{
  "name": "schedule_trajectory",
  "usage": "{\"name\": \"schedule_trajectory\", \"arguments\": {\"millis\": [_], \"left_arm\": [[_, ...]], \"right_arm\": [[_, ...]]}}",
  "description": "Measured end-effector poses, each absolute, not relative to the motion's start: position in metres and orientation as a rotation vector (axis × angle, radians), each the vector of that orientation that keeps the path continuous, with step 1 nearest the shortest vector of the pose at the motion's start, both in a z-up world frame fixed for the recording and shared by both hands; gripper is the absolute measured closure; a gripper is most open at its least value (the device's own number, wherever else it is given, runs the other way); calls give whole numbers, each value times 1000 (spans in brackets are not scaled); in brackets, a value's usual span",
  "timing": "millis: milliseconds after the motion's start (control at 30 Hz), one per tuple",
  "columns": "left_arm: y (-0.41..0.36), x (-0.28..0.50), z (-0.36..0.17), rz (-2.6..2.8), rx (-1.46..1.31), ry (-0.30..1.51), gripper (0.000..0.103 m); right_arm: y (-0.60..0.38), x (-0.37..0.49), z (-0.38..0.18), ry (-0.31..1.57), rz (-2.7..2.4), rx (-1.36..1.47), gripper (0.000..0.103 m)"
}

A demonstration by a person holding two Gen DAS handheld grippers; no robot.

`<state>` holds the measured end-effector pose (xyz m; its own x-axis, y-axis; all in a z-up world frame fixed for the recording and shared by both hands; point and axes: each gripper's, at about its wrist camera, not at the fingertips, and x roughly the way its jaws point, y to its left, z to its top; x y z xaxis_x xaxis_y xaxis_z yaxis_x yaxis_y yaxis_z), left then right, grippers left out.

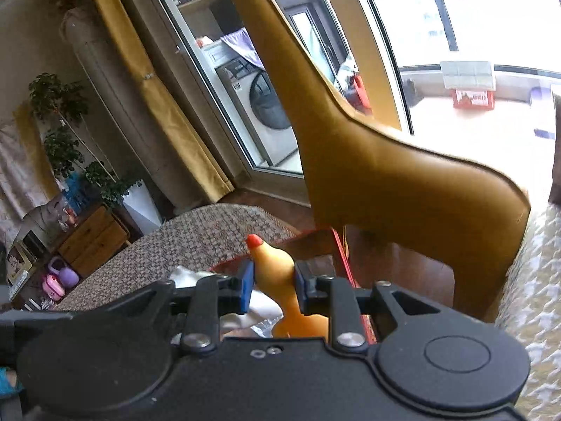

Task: Organize soft objects
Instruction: 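Carry the white cloth and rubber chicken over the red tin with both tools, then open both tools to drop the cloth and chicken into the tin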

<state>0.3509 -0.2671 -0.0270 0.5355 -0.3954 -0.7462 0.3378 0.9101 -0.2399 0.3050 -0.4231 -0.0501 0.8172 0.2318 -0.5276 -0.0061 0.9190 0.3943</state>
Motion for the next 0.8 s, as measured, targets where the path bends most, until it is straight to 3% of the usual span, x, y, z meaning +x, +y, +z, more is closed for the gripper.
{"name": "schedule_trajectory", "arguments": {"millis": [800], "left_arm": [[-284, 386, -84, -460, -12, 977, 90]], "right_arm": [[-425, 340, -84, 714, 94, 381, 78]]}}
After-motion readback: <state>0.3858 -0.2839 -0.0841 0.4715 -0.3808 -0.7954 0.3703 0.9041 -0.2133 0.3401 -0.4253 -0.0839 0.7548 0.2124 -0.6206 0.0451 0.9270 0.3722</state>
